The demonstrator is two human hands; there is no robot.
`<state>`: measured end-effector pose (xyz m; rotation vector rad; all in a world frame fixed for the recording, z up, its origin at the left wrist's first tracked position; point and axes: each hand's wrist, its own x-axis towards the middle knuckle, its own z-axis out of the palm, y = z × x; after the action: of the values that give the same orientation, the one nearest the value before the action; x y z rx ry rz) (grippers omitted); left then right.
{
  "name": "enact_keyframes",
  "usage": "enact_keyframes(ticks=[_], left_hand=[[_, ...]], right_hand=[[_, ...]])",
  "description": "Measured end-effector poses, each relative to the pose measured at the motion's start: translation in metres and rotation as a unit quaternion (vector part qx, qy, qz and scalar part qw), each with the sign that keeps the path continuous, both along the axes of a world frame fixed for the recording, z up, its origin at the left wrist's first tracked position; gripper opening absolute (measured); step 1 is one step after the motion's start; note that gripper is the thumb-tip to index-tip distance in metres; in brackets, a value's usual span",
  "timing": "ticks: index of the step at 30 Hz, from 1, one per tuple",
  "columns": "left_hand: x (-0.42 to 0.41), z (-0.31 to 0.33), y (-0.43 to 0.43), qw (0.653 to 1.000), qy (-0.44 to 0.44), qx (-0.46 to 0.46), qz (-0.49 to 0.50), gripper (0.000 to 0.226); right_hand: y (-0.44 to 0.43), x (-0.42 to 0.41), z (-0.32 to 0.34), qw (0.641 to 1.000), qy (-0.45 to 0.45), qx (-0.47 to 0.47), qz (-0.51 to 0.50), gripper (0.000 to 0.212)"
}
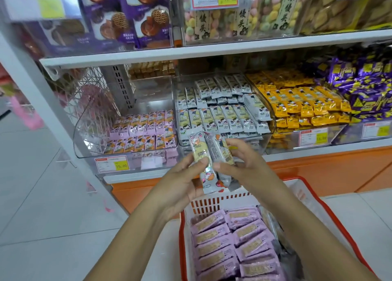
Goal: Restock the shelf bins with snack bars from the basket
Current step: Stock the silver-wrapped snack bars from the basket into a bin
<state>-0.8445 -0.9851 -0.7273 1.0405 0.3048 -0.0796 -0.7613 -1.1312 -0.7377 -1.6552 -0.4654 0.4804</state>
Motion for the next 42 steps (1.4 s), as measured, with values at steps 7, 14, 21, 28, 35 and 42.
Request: enact_keyframes(ticks=[7,14,21,28,35,42], left_hand=[[-0.003,0.016,0.037,0.984,0.036,0.174,0.028,0.029],[0.002,0.017,0.048,0.992,0.052,0.108,0.034,0.028],[0.010,0.027,0.038,0.990,0.051,0.129,-0.024,0.045],[0.012,0.031,0.041,0.979,0.039,0.181,-0.082,0.040],[0.022,0.035,0.045,0.992,-0.002,0.119,0.036,0.035],[0.036,0.016,0.057,0.869,0.023,0.458,0.185,0.031]], right_hand=[[-0.031,0.035,0.034,0.993,-0.091,-0.066,0.030,0.035],[-0.034,0.047,0.063,0.930,-0.294,-0.153,0.159,0.042],[-0.008,0.041,0.058,0.887,-0.398,-0.154,0.178,0.036],[-0.006,0.043,0.062,0.888,-0.351,-0.183,0.235,0.041],[0.009,0.048,0.078,0.883,-0.374,-0.202,0.200,0.038],[0.073,0.107,0.075,0.893,-0.365,-0.255,-0.064,0.036]])
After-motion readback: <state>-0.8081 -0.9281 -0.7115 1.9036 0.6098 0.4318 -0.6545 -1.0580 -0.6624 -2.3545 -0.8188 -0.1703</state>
